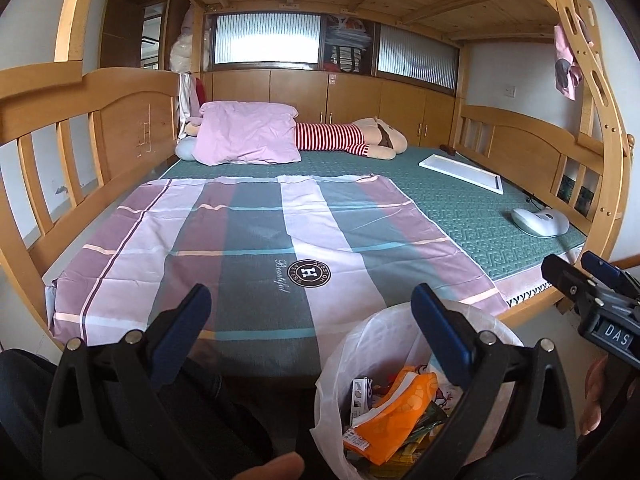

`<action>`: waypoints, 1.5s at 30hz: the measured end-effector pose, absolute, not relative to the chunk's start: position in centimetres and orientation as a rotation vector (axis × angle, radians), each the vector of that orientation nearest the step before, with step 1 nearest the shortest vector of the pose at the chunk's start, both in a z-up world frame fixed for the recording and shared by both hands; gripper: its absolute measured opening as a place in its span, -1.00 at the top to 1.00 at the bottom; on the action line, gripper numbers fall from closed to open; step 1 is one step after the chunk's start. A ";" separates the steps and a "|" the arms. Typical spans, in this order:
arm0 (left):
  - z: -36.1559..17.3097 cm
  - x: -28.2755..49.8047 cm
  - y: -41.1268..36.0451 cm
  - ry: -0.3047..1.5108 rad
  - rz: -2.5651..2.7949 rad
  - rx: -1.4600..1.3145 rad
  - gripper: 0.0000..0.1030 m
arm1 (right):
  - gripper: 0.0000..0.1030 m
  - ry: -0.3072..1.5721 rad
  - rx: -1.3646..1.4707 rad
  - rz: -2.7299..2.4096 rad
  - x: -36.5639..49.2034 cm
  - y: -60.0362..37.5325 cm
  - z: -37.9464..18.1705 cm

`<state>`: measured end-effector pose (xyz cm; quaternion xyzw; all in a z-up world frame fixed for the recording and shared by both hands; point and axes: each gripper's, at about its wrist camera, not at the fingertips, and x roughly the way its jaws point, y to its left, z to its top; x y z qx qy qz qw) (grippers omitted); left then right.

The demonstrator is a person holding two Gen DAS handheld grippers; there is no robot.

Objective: Collect trash

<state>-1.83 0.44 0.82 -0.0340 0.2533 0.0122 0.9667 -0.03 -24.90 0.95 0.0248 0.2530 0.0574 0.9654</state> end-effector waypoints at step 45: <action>0.0 -1.7 -0.3 0.537 -0.008 -0.057 -0.93 | -0.93 0.521 0.040 0.129 0.1 -23.9 0.7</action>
